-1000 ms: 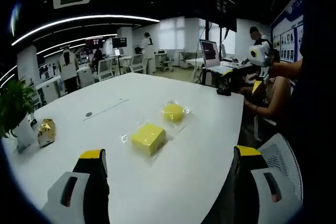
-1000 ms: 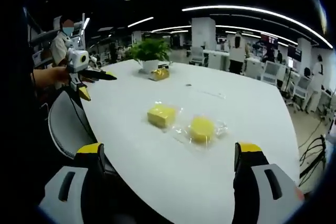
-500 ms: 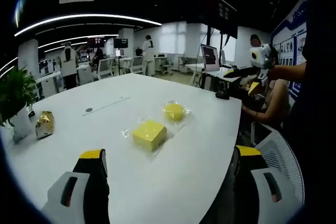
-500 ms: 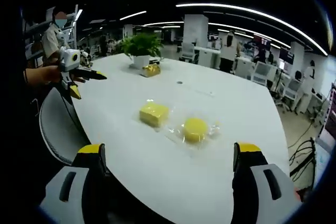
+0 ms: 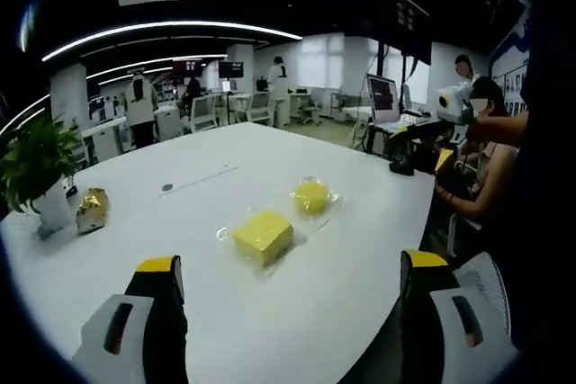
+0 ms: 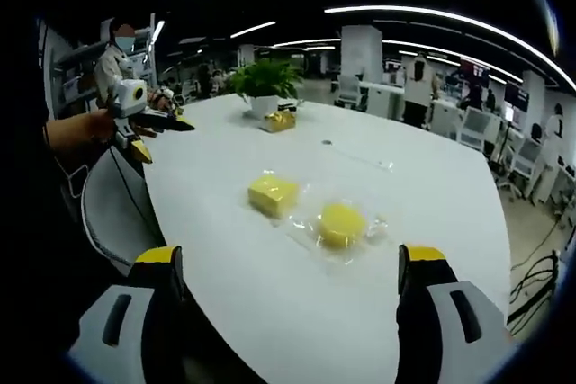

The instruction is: Compare the silicone blocks by pressing each to a similar depth, holding the contact briefly, and releasing to observe deformation and rebound differences across the visible hardness samples.

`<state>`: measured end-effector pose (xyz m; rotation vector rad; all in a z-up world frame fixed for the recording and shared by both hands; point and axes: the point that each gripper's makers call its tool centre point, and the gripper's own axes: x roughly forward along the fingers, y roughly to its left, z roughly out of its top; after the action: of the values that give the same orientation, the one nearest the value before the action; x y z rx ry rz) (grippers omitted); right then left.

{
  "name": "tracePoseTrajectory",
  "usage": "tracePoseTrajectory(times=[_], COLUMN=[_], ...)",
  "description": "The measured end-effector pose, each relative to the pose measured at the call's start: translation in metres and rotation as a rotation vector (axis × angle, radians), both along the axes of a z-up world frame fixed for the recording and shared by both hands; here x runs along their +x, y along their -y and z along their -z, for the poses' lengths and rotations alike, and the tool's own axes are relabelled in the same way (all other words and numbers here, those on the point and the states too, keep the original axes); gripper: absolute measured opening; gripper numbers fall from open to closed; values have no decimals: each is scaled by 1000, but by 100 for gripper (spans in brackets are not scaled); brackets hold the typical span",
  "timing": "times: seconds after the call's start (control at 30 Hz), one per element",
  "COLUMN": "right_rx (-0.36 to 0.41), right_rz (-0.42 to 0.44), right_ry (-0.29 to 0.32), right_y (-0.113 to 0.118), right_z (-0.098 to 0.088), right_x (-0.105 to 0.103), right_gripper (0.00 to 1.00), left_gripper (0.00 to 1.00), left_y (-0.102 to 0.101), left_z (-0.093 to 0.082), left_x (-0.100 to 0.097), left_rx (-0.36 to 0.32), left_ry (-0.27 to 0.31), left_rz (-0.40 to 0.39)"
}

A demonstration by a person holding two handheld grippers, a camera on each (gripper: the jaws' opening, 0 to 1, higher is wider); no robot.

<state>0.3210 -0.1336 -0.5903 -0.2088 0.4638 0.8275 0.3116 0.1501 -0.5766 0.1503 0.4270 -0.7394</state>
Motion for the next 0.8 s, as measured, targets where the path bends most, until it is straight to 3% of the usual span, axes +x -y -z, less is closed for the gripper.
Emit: tracePoseTrajectory(times=[0.2, 0.37, 0.57, 0.8], right_rx=[10, -74, -64, -96], right_rz=[39, 34, 22, -18], right_ry=[-65, -77, -89, -91], right_y=[10, 13, 6, -2], right_z=[11, 25, 23, 26], right_x=[2, 2, 7, 12], right_gripper=[96, 96, 93, 91], left_gripper=[99, 99, 99, 99], left_y=[2, 8, 8, 4], left_z=[-7, 7, 11, 15], left_x=[8, 7, 7, 7], left_rx=[-53, -52, -30, -50], left_ry=[-30, -116, -110, -129], left_rz=[20, 44, 52, 27])
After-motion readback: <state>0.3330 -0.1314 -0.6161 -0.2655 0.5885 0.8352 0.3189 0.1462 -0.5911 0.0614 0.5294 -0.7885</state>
